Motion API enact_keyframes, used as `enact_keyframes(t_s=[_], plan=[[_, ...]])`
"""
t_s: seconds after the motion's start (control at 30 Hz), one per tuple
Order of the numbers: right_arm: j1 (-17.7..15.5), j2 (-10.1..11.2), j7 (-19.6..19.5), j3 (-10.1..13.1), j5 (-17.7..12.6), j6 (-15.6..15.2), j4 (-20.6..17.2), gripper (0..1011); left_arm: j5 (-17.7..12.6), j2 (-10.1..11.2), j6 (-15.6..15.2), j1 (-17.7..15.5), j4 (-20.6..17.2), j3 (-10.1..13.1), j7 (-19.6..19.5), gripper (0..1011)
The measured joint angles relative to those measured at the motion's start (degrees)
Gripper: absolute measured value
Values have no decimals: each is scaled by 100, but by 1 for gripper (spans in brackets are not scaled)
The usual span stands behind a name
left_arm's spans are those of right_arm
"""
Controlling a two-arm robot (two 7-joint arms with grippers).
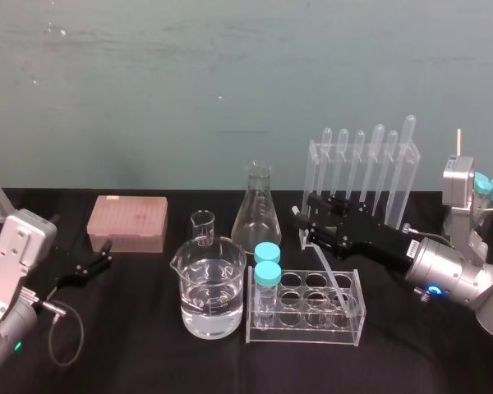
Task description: Pick up the stirring rod with one hand, then place it down.
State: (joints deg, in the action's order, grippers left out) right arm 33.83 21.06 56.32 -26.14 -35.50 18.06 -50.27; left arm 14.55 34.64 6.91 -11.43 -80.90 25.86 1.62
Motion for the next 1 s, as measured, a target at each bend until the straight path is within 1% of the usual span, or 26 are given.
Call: enact_keyframes(t_s=[0.03,0.07,0.13,0.17,0.2,0.27,0.33,0.37,0.47,0.5,0.53,0.6,0.8,0.87,0.9,1.0], plan=[[0,0,1,0,0,1,0,581,0,0,0,0,0,0,0,1000],[0,0,1,0,-1,1,0,581,0,0,0,0,0,0,0,1000],[0,0,2,0,-1,2,0,640,0,0,0,0,0,0,0,1000],[0,0,3,0,-2,3,0,703,0,0,0,0,0,0,0,1000],[0,0,3,0,-2,3,0,721,0,0,0,0,0,0,0,1000],[0,0,4,0,-3,3,0,796,0,0,0,0,0,0,0,1000],[0,0,5,0,-4,3,0,834,0,0,0,0,0,0,0,1000],[0,0,5,0,-4,3,0,886,0,0,0,0,0,0,0,1000],[0,0,5,0,-6,3,0,932,0,0,0,0,0,0,0,1000],[0,0,5,0,-6,3,0,976,0,0,0,0,0,0,0,1000],[0,0,5,1,-6,5,-4,993,0,0,0,0,0,0,0,1000],[-4,5,4,21,-13,30,-71,1003,0,0,0,0,0,0,0,1000],[-86,23,-124,198,-165,90,-571,1003,0,0,0,0,0,0,0,1000],[-129,15,-308,297,-189,176,-793,1003,0,0,0,0,0,0,0,1000],[-165,15,-487,361,-176,234,-941,1003,0,0,0,0,0,0,0,1000],[-255,40,-902,475,-66,281,-1187,1002,0,0,0,0,0,0,0,1000]])
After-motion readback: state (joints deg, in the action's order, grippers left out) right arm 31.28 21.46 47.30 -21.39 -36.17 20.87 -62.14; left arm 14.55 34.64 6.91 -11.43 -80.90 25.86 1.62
